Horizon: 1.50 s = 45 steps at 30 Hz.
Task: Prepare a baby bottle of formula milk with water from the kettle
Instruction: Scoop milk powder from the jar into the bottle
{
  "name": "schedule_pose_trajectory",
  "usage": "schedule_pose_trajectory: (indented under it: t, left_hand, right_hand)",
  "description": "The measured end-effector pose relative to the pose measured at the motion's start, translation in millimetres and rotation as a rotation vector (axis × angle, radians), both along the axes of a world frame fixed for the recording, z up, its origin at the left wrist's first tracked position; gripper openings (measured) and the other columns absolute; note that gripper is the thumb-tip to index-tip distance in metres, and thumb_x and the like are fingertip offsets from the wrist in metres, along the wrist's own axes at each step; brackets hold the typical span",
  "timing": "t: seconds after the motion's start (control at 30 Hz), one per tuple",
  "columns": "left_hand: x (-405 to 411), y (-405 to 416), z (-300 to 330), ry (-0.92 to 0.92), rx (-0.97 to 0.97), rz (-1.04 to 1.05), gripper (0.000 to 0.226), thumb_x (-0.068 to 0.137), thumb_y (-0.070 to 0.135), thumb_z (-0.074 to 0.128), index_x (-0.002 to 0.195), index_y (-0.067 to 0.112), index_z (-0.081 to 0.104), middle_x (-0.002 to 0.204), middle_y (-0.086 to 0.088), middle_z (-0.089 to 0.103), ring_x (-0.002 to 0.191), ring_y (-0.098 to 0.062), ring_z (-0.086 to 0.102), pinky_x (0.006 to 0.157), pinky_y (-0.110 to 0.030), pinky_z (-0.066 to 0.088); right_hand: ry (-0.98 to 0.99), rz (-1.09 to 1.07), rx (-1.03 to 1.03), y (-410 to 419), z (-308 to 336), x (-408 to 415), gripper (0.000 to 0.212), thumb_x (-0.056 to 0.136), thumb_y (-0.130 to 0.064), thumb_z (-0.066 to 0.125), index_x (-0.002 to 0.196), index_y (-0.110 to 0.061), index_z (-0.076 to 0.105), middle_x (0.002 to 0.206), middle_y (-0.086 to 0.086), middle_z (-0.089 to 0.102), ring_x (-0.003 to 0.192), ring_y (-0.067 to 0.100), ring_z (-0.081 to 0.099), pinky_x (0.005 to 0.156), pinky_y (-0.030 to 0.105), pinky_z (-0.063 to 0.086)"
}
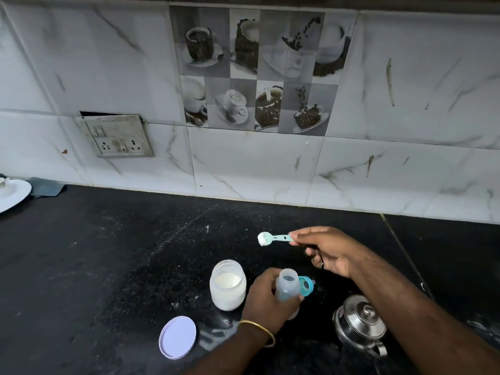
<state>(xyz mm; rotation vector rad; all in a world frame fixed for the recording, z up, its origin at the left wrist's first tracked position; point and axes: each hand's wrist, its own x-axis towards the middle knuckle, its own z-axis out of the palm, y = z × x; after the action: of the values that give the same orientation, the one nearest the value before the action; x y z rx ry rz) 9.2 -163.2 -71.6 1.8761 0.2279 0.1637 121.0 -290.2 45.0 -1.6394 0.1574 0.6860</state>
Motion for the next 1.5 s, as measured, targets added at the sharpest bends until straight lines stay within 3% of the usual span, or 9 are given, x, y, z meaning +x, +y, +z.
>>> schedule_pose_trajectory:
  t: [0.27, 0.4, 0.67, 0.8, 0.97, 1.13, 1.3, 1.5]
  left_hand:
    - [30.4, 48.8, 52.8, -0.123, -0.003, 0.137, 0.054, 0.052, 0.043, 0.088, 0.1, 0.028, 0.067, 0.098, 0.007, 0.073, 0.09, -0.01, 0.07, 0.083, -0.034, 0.06]
    - [34.5, 65.6, 65.1, -0.142, 0.022, 0.157, 0.048, 0.059, 0.028, 0.093, 0.1, 0.022, 0.069, 0.095, 0.008, 0.073, 0.087, -0.01, 0.069, 0.08, -0.03, 0.059]
    - [33.9, 77.9, 70.1, -0.142, 0.012, 0.166, 0.044, 0.06, 0.025, 0.093, 0.098, 0.02, 0.07, 0.091, 0.005, 0.074, 0.084, -0.015, 0.069, 0.072, -0.023, 0.056]
    - [34.5, 82.2, 70.5, -0.131, 0.029, 0.164, 0.043, 0.061, 0.029, 0.092, 0.097, 0.021, 0.07, 0.091, 0.004, 0.073, 0.083, -0.014, 0.069, 0.072, -0.024, 0.058]
    - [33.6, 82.2, 73.4, -0.123, 0.046, 0.158, 0.041, 0.061, 0.028, 0.093, 0.094, 0.02, 0.07, 0.087, 0.005, 0.072, 0.075, -0.008, 0.066, 0.064, -0.014, 0.05]
    - [34.7, 81.9, 75.1, -0.124, 0.04, 0.17, 0.041, 0.06, 0.027, 0.093, 0.093, 0.02, 0.07, 0.086, 0.004, 0.073, 0.076, -0.01, 0.067, 0.065, -0.014, 0.051]
    - [36.3, 82.6, 75.3, -0.134, 0.039, 0.176, 0.042, 0.06, 0.027, 0.094, 0.094, 0.018, 0.071, 0.088, 0.003, 0.073, 0.081, -0.015, 0.07, 0.073, -0.026, 0.058]
    - [36.7, 82.0, 76.6, -0.133, 0.034, 0.176, 0.042, 0.06, 0.025, 0.094, 0.095, 0.019, 0.07, 0.09, 0.002, 0.074, 0.084, -0.015, 0.071, 0.075, -0.028, 0.059]
  right_hand:
    - [-0.106, -0.029, 0.072, 5.6, 39.7, 6.8, 0.012, 0.085, -0.011, 0.075, 0.097, -0.009, 0.074, 0.084, 0.005, 0.077, 0.045, 0.003, 0.046, 0.038, 0.014, 0.031]
    - [-0.162, -0.045, 0.047, 13.3, 43.4, 3.6, 0.013, 0.084, -0.011, 0.076, 0.097, -0.008, 0.074, 0.088, 0.008, 0.077, 0.046, 0.004, 0.046, 0.039, 0.015, 0.031]
    - [-0.326, -0.077, -0.041, 23.9, 44.5, -7.2, 0.006, 0.085, -0.013, 0.077, 0.09, -0.01, 0.076, 0.085, 0.007, 0.078, 0.048, 0.006, 0.048, 0.043, 0.019, 0.031]
    - [-0.532, -0.08, -0.113, 30.1, 44.7, -15.7, 0.005, 0.086, -0.012, 0.075, 0.083, -0.015, 0.077, 0.081, 0.004, 0.077, 0.05, 0.006, 0.053, 0.043, 0.016, 0.039]
    - [-0.936, -0.03, -0.319, 37.5, 40.0, -27.3, 0.005, 0.087, -0.022, 0.075, 0.087, -0.025, 0.078, 0.074, -0.007, 0.073, 0.06, 0.003, 0.06, 0.062, 0.022, 0.05]
    - [-1.385, 0.087, -0.601, 44.3, 30.7, -43.1, 0.014, 0.088, -0.023, 0.073, 0.101, -0.023, 0.078, 0.092, -0.009, 0.075, 0.08, 0.011, 0.068, 0.068, 0.031, 0.056]
    - [-1.594, 0.168, -0.726, 43.8, 20.2, -44.0, 0.017, 0.085, -0.016, 0.071, 0.1, -0.021, 0.076, 0.093, -0.005, 0.075, 0.079, 0.023, 0.071, 0.059, 0.041, 0.058]
    - [-1.788, 0.18, -0.821, 44.1, 18.8, -48.2, 0.029, 0.085, -0.021, 0.049, 0.097, -0.018, 0.076, 0.087, -0.002, 0.073, 0.066, 0.023, 0.067, 0.049, 0.035, 0.053]
